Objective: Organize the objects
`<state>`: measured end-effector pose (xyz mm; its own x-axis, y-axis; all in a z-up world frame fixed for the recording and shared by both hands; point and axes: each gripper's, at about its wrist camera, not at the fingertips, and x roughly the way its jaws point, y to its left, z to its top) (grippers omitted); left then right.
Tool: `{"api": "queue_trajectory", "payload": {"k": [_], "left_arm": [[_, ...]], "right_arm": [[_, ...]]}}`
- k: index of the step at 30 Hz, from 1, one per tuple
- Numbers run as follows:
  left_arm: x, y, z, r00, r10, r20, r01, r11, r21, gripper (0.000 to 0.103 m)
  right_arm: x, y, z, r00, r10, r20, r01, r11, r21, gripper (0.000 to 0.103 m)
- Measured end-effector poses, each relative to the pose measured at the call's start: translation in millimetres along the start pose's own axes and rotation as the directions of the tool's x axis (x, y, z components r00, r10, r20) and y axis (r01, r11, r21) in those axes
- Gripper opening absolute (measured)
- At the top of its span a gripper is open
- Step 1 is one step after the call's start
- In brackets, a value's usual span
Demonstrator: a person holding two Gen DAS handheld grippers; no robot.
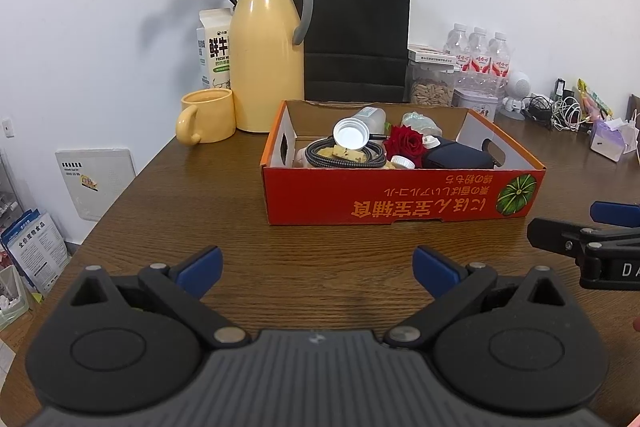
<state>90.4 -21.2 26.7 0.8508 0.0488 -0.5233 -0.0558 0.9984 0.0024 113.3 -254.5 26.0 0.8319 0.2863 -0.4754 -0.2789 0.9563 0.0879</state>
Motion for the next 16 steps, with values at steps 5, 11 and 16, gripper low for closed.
{"api": "queue_trajectory", "payload": {"k": [5,11,16], "left_arm": [[1.3,-0.1,0.7,1.0,0.002,-0.001,-0.002,1.0,-0.001,0.103],[1.1,-1.1,0.6,1.0,-0.001,0.0,0.001,1.0,0.003,0.103],[0.4,-0.8,-0.2,1.0,-0.005,0.001,0.005,1.0,0.005,0.103]], "right_arm": [[-1.8,-1.1,-2.0,1.0,-0.001,-0.002,0.001,1.0,-0.001,0.103],[-1.3,-2.6,-3.9,1.0,-0.002,-0.004,0.002,1.0,-0.001,0.103],[0.8,-2.9,-5.7,1.0,-0.004,-0.008,0.004,1.0,0.0,0.103]]}}
